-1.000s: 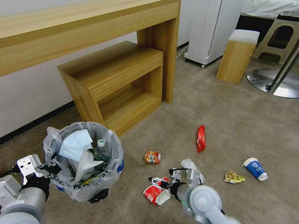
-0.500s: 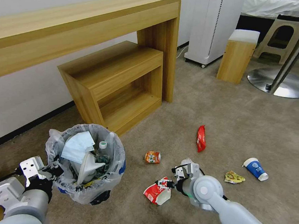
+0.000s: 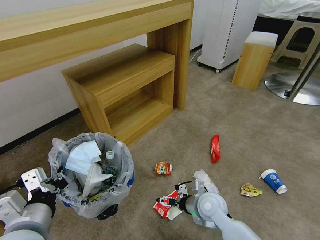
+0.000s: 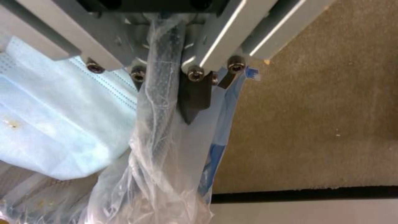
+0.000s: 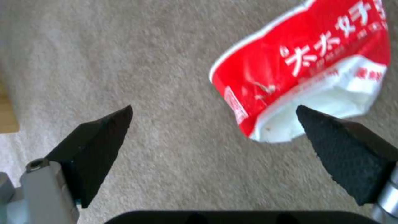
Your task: Pick up the trash bin and place the garbage on the floor into it.
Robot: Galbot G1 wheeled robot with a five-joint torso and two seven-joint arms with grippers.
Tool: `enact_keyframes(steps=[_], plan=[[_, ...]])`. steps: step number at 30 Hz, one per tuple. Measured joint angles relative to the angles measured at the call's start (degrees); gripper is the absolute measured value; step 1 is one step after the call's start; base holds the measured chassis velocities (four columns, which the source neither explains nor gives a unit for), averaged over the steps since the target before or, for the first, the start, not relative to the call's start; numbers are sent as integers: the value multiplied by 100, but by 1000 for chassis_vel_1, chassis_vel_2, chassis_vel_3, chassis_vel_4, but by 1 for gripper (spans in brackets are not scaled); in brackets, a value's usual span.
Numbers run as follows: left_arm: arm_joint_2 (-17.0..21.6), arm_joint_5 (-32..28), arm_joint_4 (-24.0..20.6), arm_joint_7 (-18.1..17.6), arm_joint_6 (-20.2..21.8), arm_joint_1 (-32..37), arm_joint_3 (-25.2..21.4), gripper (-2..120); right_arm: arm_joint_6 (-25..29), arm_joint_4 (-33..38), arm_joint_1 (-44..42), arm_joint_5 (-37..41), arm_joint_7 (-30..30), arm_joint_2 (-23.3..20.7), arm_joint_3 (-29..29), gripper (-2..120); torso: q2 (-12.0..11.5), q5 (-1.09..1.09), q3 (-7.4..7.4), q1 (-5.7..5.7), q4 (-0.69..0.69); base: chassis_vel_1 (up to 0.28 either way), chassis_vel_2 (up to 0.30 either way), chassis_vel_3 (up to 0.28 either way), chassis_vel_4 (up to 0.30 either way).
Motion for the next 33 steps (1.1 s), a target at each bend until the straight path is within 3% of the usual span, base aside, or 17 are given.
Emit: enact_keyframes(steps=[18, 20, 23, 30, 33], plan=[[-42, -5, 12, 7, -16, -47, 34, 1, -51, -353, 3, -127, 52, 37, 148, 100, 0, 0, 0, 0, 0, 0, 0, 0, 0], [-40, -6, 18, 8, -16, -57, 37, 1, -52, -428, 31, -147, 40, 62, 157, 95, 0, 0, 0, 0, 0, 0, 0, 0, 0], [-37, -13, 34, 11, -16, -82, 47, 1, -52, -669, 102, -257, -38, 116, 188, 72, 0, 0, 0, 0, 0, 0, 0, 0, 0], [-43, -13, 63, 16, -16, -101, 55, 1, -51, -874, 169, -397, -143, 203, 193, 51, 0, 0, 0, 0, 0, 0, 0, 0, 0], [-39, -13, 73, 18, -16, -116, 58, 1, -45, -948, 188, -461, -172, 236, 193, 36, 0, 0, 0, 0, 0, 0, 0, 0, 0]])
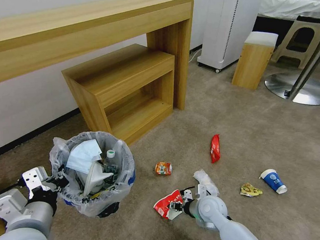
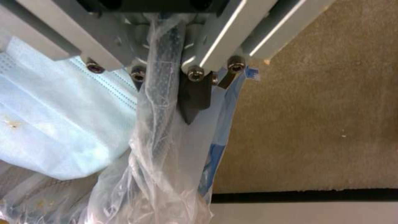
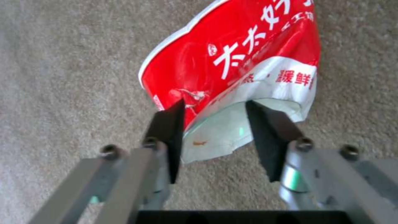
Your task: Pick up the trash bin and place the garbage on the floor into it.
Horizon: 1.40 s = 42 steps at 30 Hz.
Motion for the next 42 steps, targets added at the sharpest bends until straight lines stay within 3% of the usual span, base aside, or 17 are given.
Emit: enact_keyframes(steps=[1, 5, 9, 25, 32, 34, 36, 42], plan=[[0, 0, 0, 0, 0, 0, 0, 1, 0, 0, 0, 0, 0, 0, 0, 36, 0, 0, 0, 0, 0, 0, 0, 0, 0], [13, -2, 24, 11, 0, -4, 7, 1, 14, -36, 0, -76, -29, 1, 41, 16, 0, 0, 0, 0, 0, 0, 0, 0, 0], [34, -20, 33, 19, 0, -14, 8, 1, 20, -34, -29, -133, -44, -12, 82, 10, 0, 0, 0, 0, 0, 0, 0, 0, 0], [185, -112, 44, 57, -9, 31, -45, 1, 144, 399, -220, -605, -281, -178, 345, 6, 0, 0, 0, 0, 0, 0, 0, 0, 0], [226, -200, 60, 12, -10, 33, 2, 1, 365, 1498, -482, -780, -518, -960, 708, 0, 0, 0, 0, 0, 0, 0, 0, 0, 0], [243, -215, 102, 4, -10, 29, 25, 1, 449, 2008, -726, -737, -631, -1415, 893, 0, 0, 0, 0, 0, -1, 0, 0, 0, 0], [251, -220, 123, 2, -9, 19, 30, 1, 480, 2175, -801, -736, -690, -1527, 939, 0, 0, 1, 0, 0, -1, 0, 0, 0, 0], [291, -280, 296, -54, 7, -46, 144, 1, 957, 3399, -1063, -814, -1543, -1986, 1143, 0, 0, -1, 0, 0, 0, 0, 0, 0, 0]])
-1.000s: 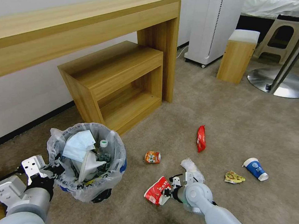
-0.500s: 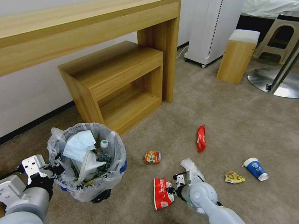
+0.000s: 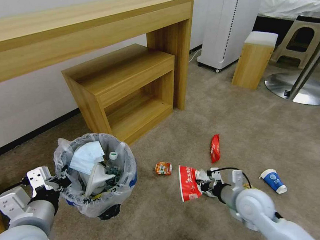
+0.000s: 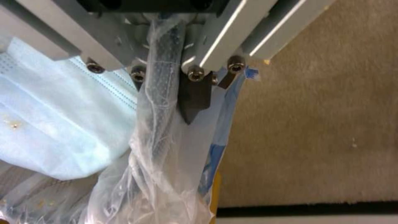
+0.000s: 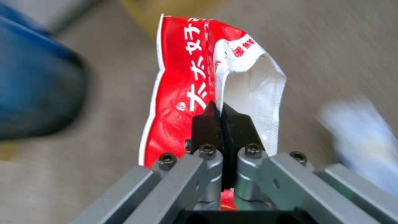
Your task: Pick up the trash bin and place the garbage on the floor into it.
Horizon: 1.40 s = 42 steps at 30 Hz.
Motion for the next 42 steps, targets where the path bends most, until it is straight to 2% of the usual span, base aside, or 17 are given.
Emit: enact_keyframes(steps=[2, 6, 7, 10, 11, 14, 15, 17, 30, 37, 39, 42], plan=[[0, -34, 13, -30, 16, 0, 46, 1, 161, 82, 18, -59, -229, -17, -3, 0, 0, 0, 0, 0, 0, 0, 0, 0, 0], [-6, -225, 100, -197, 107, 13, 280, 1, 1383, -41, 228, -616, -2178, -40, -86, 0, 0, 1, 0, 0, 1, 0, 0, 0, 0], [-6, -225, 100, -197, 107, 13, 280, 1, 1383, -41, 228, -616, -2178, -40, -86, 0, 0, 1, 0, 0, 1, 0, 0, 0, 0], [29, -291, 278, -255, 127, -7, 325, 1, 1956, -223, 318, -755, -3388, -61, -88, 0, 0, 1, 0, 0, 1, 0, 0, 0, 0], [29, -291, 278, -255, 127, -7, 325, 1, 1956, -223, 318, -755, -3388, -61, -88, 0, 0, 1, 0, 0, 1, 0, 0, 0, 0], [34, -315, 390, -282, 132, 8, 430, 1, 2375, -384, 444, -753, -4305, -50, -120, 0, 0, 0, 0, 0, 0, 0, 0, 0, 0], [34, -315, 390, -282, 132, 8, 430, 1, 2375, -384, 444, -753, -4305, -50, -120, 0, 0, 0, 0, 0, 0, 0, 0, 0, 0], [17, -317, 363, -319, 150, 66, 612, 1, 2547, -517, 547, -719, -4694, -12, -176, 0, 0, 1, 0, 0, 1, 0, 0, 0, 0], [-152, -114, -96, -521, 249, 220, 1596, 1, 2706, -904, 776, -673, -4924, 55, -389, 0, 0, 2, 0, 0, 0, 0, 0, 0, 0], [-195, -105, -167, -548, 276, 188, 1690, 1, 2668, -997, 728, -993, -5132, 24, -399, 0, 0, 0, 0, 0, 0, 0, 0, 0, 0], [-198, -105, -167, -548, 277, 188, 1688, 1, 2656, -1001, 714, -1033, -5156, 22, -397, 2, 0, 1, 0, 0, 0, 0, 0, 0, 0], [-197, -113, -179, -548, 278, 188, 1652, 1, 2610, -997, 672, -1123, -5188, 16, -369, 16, 0, 1, 0, 0, 0, 0, 0, 0, 0]])
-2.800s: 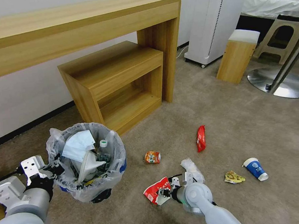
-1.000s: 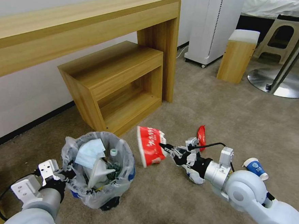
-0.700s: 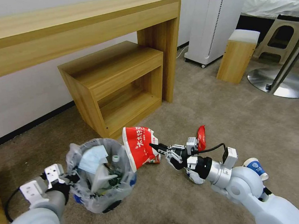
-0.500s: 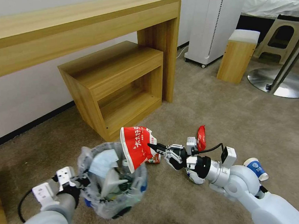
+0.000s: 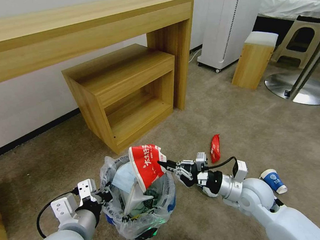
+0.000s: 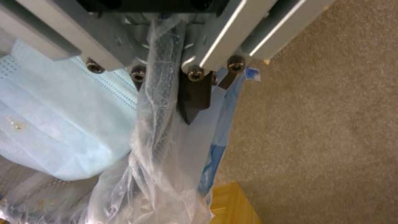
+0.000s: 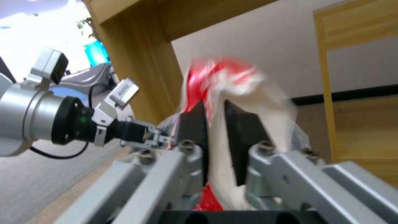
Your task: Pick up the trash bin and place the garbage on the floor into it.
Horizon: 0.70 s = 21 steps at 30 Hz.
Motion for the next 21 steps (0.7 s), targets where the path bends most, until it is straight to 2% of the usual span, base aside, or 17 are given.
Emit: enact_keyframes(steps=[1, 4, 5, 7, 9, 12, 13, 15, 16, 19, 20, 21], plan=[[0, 0, 0, 0, 0, 0, 0, 1, 0, 0, 0, 0, 0, 0, 0, 16, 0, 0, 0, 0, 0, 0, 0, 0, 0], [30, -45, -34, 3, 0, 2, -78, 1, -86, 64, -58, -210, 34, -27, 74, 30, 0, 0, 0, 0, 0, 0, 0, 0, 0], [30, -45, -34, 3, 0, 2, -78, 1, -86, 64, -58, -210, 34, -27, 74, 30, 0, 0, 0, 0, 0, 0, 0, 0, 0], [59, -106, -55, 4, 3, -3, -161, 1, -135, 119, -113, -317, 106, -58, 145, 42, 0, 0, 0, 0, 0, 0, 0, 0, 0], [75, -132, -61, 4, 4, -7, -207, 1, -137, 146, -138, -321, 116, -66, 184, 45, 0, 0, 0, 0, 0, 0, 0, 0, 0], [151, -300, -70, -23, 7, -41, -426, 1, -111, 285, -223, -252, 176, -83, 402, 60, 0, 0, 0, 0, 0, 0, 0, 0, 0], [151, -300, -70, -23, 7, -41, -426, 1, -111, 285, -223, -252, 176, -83, 402, 60, 0, 0, 0, 0, 0, 0, 0, 0, 0], [218, -408, -34, -75, 6, -95, -602, 1, -52, 380, -300, -114, 460, -59, 619, 70, 0, 0, 0, 0, 0, 0, 0, 0, 0], [218, -408, -34, -75, 6, -95, -602, 1, -52, 380, -300, -114, 460, -59, 619, 70, 0, 0, 0, 0, 0, 0, 0, 0, 0], [312, -498, 90, -238, -51, -139, -850, 1, -37, 467, -487, 25, 1065, -19, 1141, 85, 0, -1, 0, 0, 0, 0, 0, 0, 0], [312, -498, 90, -238, -51, -139, -850, 1, -37, 467, -487, 25, 1065, -19, 1141, 85, 0, -1, 0, 0, 0, 0, 0, 0, 0], [332, -494, 125, -284, -66, -140, -910, 1, -18, 454, -571, -17, 1200, 1, 1377, 90, 0, -1, 0, 0, 0, 0, 0, 0, 0]])
